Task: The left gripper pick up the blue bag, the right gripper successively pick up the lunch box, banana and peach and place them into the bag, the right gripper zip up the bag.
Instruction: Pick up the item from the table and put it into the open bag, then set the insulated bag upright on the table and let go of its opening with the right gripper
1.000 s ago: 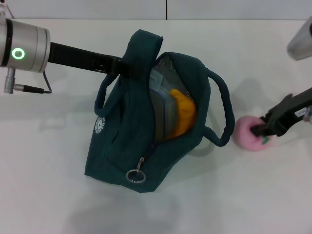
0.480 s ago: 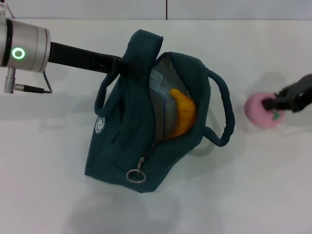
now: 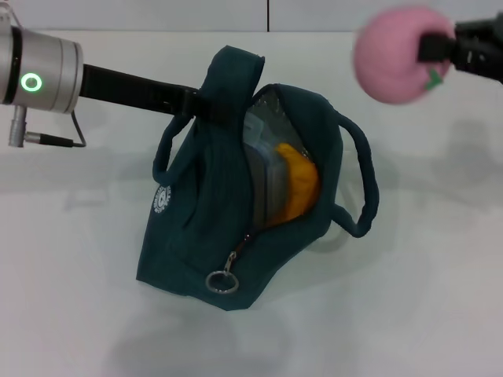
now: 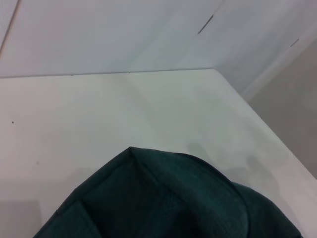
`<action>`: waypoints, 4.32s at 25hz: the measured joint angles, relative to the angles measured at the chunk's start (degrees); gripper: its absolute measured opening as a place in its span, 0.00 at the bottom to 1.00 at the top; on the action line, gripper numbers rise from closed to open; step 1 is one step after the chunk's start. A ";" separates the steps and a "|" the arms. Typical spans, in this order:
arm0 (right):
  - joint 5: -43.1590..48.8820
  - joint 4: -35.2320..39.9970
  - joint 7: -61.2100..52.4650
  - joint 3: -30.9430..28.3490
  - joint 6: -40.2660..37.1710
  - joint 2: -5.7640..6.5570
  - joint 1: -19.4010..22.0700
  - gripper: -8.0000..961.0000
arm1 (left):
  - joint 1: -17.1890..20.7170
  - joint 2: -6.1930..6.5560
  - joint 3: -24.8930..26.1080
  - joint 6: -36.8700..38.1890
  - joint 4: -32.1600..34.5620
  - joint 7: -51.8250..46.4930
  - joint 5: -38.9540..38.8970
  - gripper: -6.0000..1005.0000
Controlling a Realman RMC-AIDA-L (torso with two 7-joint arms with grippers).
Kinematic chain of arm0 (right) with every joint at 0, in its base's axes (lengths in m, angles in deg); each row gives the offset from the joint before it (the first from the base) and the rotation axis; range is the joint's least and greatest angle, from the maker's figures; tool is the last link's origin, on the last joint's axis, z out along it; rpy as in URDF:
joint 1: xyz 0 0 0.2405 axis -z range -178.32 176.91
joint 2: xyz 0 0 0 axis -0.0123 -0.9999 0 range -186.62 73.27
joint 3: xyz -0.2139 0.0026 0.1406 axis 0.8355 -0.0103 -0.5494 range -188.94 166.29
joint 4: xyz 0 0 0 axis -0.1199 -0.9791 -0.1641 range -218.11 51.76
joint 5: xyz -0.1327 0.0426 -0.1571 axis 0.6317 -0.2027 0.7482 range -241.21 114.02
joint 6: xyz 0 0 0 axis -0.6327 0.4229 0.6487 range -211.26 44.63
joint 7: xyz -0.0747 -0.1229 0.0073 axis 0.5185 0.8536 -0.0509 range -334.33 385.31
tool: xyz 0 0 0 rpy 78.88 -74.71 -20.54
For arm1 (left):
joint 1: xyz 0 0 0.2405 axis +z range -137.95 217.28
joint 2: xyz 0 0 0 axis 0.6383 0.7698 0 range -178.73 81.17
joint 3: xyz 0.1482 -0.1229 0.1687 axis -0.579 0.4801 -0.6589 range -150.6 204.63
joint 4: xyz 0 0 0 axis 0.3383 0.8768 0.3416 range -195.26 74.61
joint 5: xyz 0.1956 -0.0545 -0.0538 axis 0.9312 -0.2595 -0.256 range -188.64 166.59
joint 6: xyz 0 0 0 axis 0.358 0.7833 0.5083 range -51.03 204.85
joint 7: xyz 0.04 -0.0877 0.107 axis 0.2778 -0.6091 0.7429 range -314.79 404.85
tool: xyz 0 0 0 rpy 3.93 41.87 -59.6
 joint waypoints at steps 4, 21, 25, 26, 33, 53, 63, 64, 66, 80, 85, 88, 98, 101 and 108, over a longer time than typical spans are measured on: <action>-1.22 -4.07 5.72 1.61 0.76 -2.38 -2.61 0.07 | -0.27 -0.07 -0.12 0.01 0.02 -0.09 -0.02 0.05; 8.74 -11.00 5.20 19.98 12.99 -2.55 -5.30 0.05 | -0.33 -0.15 0.01 0.07 0.13 -0.19 -0.03 0.05; 13.88 -11.04 1.91 20.19 14.98 -2.83 -6.27 0.05 | -0.39 -0.12 -0.03 0.04 0.14 -0.19 -0.03 0.05; 13.88 -11.04 1.91 20.19 14.98 -2.83 -6.27 0.05 | -0.46 -0.11 -0.08 0.01 0.13 -0.19 -0.03 0.05; 7.89 -12.16 3.69 22.37 16.21 -3.65 -8.55 0.06 | -0.58 -0.32 -0.13 -0.08 0.12 0.07 -0.01 0.05; 5.63 -10.99 2.60 29.05 17.43 -3.23 -8.93 0.43 | 0.10 -0.79 -0.44 0.05 -0.01 0.52 -0.11 0.06; 4.22 -7.87 8.15 8.48 1.20 -2.73 1.57 0.56 | 0.12 -0.65 -0.40 0.07 -0.26 0.52 -0.11 0.06; 4.24 -7.95 9.28 6.96 0.86 -2.61 2.87 0.56 | 0.12 -0.65 -0.40 0.06 -0.28 0.52 -0.09 0.06; 4.41 -8.06 12.53 4.24 1.65 -2.29 6.09 0.56 | 0.12 -0.65 -0.38 0.06 -0.29 0.52 -0.02 0.06; 7.08 -21.86 26.88 5.49 21.92 -2.96 5.14 0.55 | -0.04 -0.48 -0.35 0.06 -0.32 0.49 0.36 0.07; 6.77 -26.81 27.18 9.98 31.54 -3.58 -0.87 0.55 | -0.05 -0.61 -0.43 0.06 -0.31 0.52 0.36 0.07; 2.46 -28.54 27.30 11.59 39.46 -3.86 -3.07 0.55 | 0.04 -0.69 -0.43 0.06 -0.31 0.66 0.35 0.07; -29.49 -26.98 43.91 11.57 36.11 -3.72 3.19 0.54 | 1.98 -0.65 -0.15 0.65 -0.52 1.09 -0.41 0.08; -34.72 -24.20 46.44 11.30 28.76 -3.51 6.50 0.54 | 2.44 -0.56 0.07 1.54 -0.69 1.28 -3.34 0.08; -36.36 -15.29 41.91 12.96 22.52 -3.06 10.06 0.54 | 2.90 1.96 0.21 5.39 -6.85 4.14 -11.63 0.09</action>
